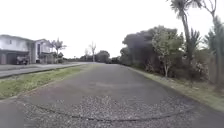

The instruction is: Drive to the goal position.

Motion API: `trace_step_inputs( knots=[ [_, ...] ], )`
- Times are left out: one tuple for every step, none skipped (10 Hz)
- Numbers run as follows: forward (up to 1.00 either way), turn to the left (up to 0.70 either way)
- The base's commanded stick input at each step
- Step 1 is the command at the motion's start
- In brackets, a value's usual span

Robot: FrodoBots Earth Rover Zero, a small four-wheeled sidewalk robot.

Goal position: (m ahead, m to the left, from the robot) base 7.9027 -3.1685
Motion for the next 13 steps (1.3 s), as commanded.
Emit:
trace_step_inputs(
  knots=[
    [0.70,0.00],
    [0.70,0.00],
    [0.70,0.00],
    [0.70,0.00],
    [0.70,0.00],
    [0.70,0.00],
    [0.70,0.00],
    [0.70,0.00],
    [0.70,0.00],
    [0.70,0.00],
    [0.70,0.00],
    [0.70,0.00],
    [0.70,0.00]
  ],
)
